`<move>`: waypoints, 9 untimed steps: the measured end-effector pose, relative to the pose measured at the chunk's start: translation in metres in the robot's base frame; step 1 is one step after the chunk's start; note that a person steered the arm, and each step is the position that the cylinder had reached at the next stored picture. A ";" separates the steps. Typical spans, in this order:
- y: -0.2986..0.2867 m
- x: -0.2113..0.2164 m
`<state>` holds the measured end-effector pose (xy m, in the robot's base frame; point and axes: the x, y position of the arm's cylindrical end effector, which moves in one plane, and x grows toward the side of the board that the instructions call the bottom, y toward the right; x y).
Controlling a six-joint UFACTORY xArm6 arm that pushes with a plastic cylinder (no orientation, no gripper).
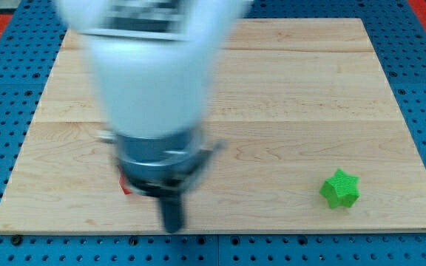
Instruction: Move the red star above the green star
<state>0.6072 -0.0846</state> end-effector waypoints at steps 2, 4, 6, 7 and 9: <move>-0.049 -0.046; 0.018 -0.099; 0.097 -0.118; 0.147 -0.118; 0.173 -0.118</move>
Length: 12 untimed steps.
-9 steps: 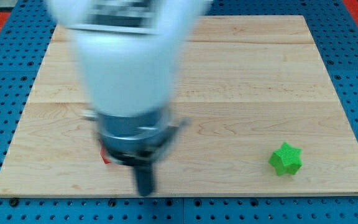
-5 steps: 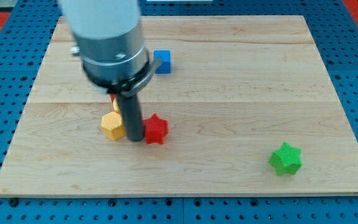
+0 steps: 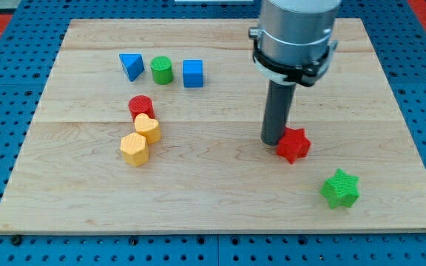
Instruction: Move the red star above the green star
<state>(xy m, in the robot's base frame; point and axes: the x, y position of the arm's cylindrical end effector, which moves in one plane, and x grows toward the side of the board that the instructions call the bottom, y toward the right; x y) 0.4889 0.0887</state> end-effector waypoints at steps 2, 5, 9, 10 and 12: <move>0.030 0.034; 0.038 -0.018; 0.045 -0.006; 0.046 0.003; 0.005 -0.041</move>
